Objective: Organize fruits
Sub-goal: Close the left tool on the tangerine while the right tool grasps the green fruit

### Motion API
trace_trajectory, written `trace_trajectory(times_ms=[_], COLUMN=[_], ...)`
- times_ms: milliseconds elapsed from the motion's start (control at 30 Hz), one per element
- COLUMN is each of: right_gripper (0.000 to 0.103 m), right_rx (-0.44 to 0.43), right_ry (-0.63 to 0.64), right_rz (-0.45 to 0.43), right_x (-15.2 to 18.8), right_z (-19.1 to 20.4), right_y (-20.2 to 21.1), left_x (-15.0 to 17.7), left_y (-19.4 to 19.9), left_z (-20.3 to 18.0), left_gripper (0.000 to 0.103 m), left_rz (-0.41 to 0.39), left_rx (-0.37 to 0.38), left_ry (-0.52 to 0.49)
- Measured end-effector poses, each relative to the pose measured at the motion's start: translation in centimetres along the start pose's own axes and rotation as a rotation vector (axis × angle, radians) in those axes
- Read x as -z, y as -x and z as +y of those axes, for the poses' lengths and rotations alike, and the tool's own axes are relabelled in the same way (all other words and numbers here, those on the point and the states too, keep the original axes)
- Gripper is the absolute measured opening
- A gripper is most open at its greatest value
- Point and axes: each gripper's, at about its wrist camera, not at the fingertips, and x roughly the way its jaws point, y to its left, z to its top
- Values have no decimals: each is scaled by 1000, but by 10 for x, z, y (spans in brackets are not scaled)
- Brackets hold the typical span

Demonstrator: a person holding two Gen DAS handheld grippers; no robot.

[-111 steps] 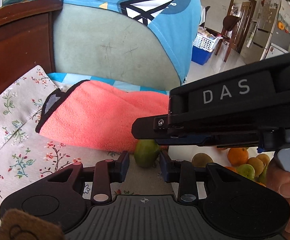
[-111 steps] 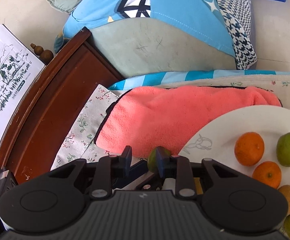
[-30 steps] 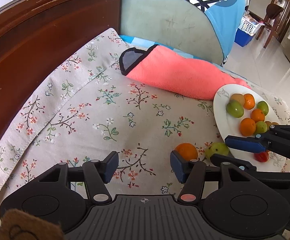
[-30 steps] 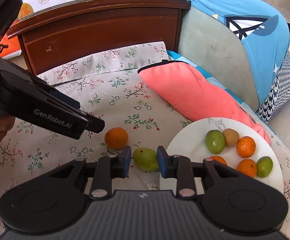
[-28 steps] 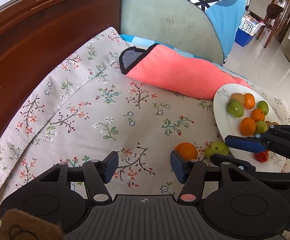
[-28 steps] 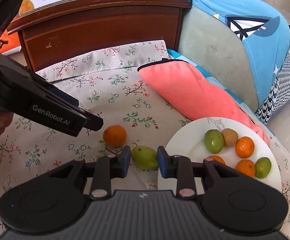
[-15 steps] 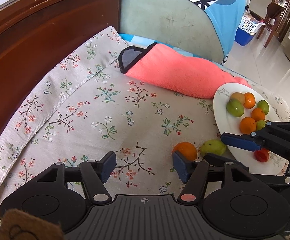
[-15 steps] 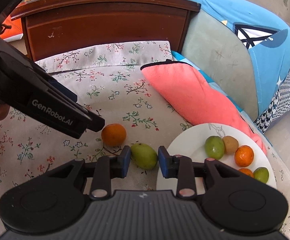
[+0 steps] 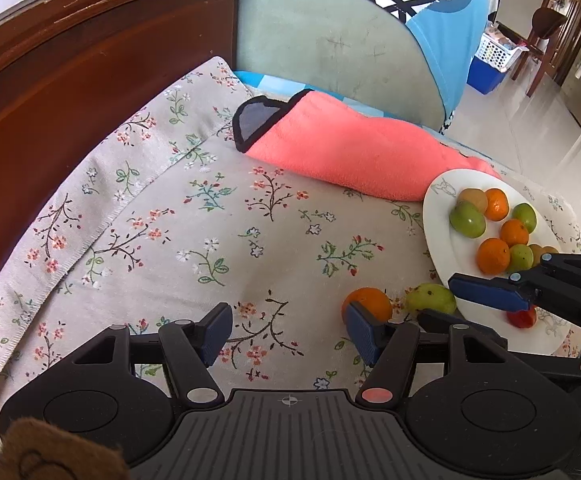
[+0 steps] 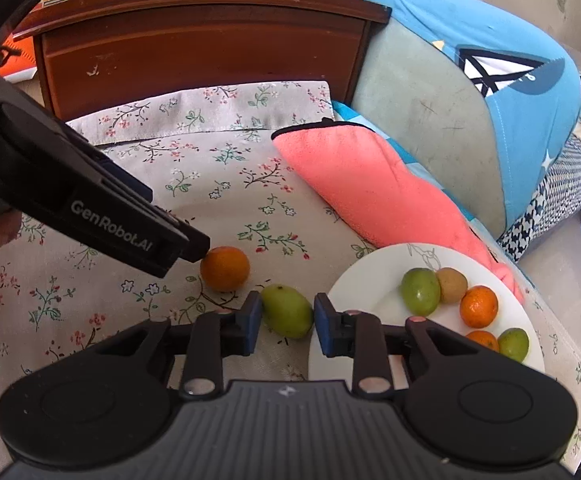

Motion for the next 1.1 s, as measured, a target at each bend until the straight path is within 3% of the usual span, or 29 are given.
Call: trace_trajectory(times_ms=[533,933,1100], right_gripper=[27,27,27], right_rx=[-13,-69,-80], right_ry=[-279,-415,-464], right_rz=[26,98,110], right_x=[25,37,41], right_z=[-2,-8,-13], right_y=[53,44,41], left_x=[10,15,19], left_y=[8,-8,-19], left_z=[-28,-42,-47], left_gripper=[62,61,49], left_rz=[-64,-80,-78], left_rx=[39,63,62], left_ry=[-119,-182,-203])
